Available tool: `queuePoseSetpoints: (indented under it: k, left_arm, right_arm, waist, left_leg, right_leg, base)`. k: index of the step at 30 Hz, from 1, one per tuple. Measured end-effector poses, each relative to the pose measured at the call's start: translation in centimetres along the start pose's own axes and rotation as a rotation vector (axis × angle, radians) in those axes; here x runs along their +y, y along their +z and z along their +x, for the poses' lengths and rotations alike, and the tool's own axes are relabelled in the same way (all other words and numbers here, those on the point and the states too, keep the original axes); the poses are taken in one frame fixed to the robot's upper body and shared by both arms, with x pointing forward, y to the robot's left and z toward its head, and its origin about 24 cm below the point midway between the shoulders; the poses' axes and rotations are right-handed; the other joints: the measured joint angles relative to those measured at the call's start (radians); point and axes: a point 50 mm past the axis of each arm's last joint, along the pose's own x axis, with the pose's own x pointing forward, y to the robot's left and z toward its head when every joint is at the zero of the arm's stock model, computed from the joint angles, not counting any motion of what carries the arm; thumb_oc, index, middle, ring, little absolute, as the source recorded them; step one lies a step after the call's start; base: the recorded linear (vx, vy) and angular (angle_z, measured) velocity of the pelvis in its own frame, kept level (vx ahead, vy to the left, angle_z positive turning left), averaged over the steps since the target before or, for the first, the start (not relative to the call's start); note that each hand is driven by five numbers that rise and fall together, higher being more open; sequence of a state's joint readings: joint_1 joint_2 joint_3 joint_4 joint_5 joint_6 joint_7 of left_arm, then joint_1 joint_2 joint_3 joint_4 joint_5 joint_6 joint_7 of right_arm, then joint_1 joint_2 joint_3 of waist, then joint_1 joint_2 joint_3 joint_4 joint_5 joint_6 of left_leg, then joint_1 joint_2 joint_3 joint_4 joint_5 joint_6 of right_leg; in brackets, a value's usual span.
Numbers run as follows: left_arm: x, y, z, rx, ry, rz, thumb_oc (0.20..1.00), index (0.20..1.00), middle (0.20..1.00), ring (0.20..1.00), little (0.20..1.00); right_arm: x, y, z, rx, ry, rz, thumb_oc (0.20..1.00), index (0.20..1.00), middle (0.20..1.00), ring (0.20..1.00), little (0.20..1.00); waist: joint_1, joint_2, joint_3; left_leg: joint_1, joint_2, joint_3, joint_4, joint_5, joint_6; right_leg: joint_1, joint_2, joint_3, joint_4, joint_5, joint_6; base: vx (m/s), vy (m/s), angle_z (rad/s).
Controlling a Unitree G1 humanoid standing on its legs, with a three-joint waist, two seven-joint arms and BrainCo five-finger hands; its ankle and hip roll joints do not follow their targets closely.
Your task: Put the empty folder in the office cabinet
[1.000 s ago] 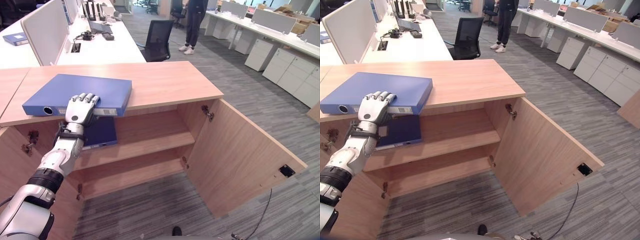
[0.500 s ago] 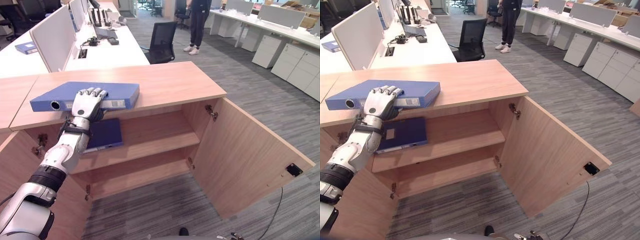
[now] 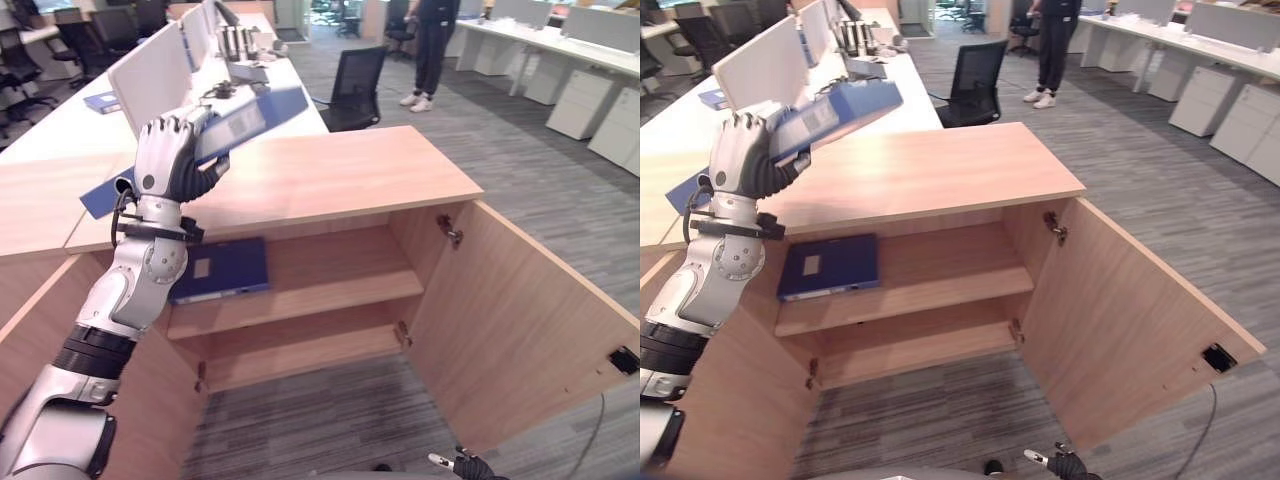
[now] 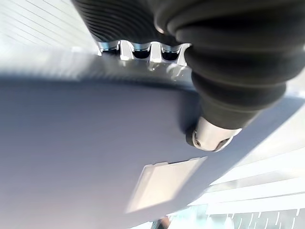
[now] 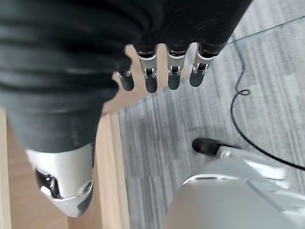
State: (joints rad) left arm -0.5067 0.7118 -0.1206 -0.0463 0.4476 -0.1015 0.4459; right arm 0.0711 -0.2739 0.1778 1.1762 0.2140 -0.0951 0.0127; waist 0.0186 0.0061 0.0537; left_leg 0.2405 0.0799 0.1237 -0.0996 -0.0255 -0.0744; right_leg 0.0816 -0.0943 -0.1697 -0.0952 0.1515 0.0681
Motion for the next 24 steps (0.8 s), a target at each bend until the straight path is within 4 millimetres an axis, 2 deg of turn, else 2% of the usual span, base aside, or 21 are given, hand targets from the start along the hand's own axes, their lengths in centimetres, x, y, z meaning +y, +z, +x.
queuePoseSetpoints:
  k: [6,12,14,19,24]
  left_arm:
    - [2.3,2.6,0.3,-0.087,0.087,-0.232,0.2,0.2,0.2,0.2,0.2]
    - [2.9,4.2,-2.2,-0.083,0.046,-0.68,0.2,0.2,0.2,0.2,0.2]
    - [3.1,4.2,-3.3,-0.051,0.027,-0.816,0.2,0.2,0.2,0.2,0.2]
    - [2.5,3.7,-4.2,0.019,-0.017,-1.071,0.2,0.2,0.2,0.2,0.2]
    - [1.9,3.6,-5.7,0.071,-0.056,-1.253,0.2,0.2,0.2,0.2,0.2]
  right_arm:
    - [0.1,-0.2,0.0,0.013,0.015,-0.01,1.0,1.0,1.0,1.0,1.0]
    - [0.2,-0.3,0.0,0.024,0.036,-0.011,1.0,1.0,1.0,1.0,1.0]
    - [0.0,-0.2,0.0,0.022,0.033,-0.009,1.0,1.0,1.0,1.0,1.0]
    - [0.0,-0.4,0.0,0.037,0.037,0.003,1.0,1.0,1.0,1.0,1.0]
    - [-0.1,-0.5,0.0,0.045,0.047,-0.01,1.0,1.0,1.0,1.0,1.0]
  waist:
    - [0.022,0.023,-0.014]
    - [0.044,0.045,-0.024]
    - [0.045,0.049,-0.026]
    - [0.062,0.051,-0.027]
    - [0.07,0.049,-0.024]
  left_leg:
    - [-0.009,-0.002,-0.018,0.0,0.002,0.0]
    - [-0.028,-0.005,-0.047,0.0,0.009,0.002]
    - [-0.034,-0.006,-0.052,0.0,0.009,0.0]
    - [-0.045,-0.005,-0.067,0.0,0.018,-0.001]
    - [-0.045,-0.005,-0.071,0.0,0.019,-0.001]
  right_leg:
    - [0.001,-0.005,-0.017,0.0,-0.005,0.004]
    - [-0.001,-0.014,-0.044,0.0,-0.011,0.006]
    - [-0.005,-0.015,-0.051,0.0,-0.014,0.008]
    - [-0.008,-0.016,-0.064,0.0,-0.014,0.008]
    - [-0.006,-0.015,-0.067,0.0,-0.015,0.007]
  base:
    - [-0.04,-0.017,0.1]
    - [-0.04,-0.015,0.13]
    - [-0.03,-0.016,0.12]
    - [-0.02,-0.004,0.08]
    - [-0.01,-0.002,0.0]
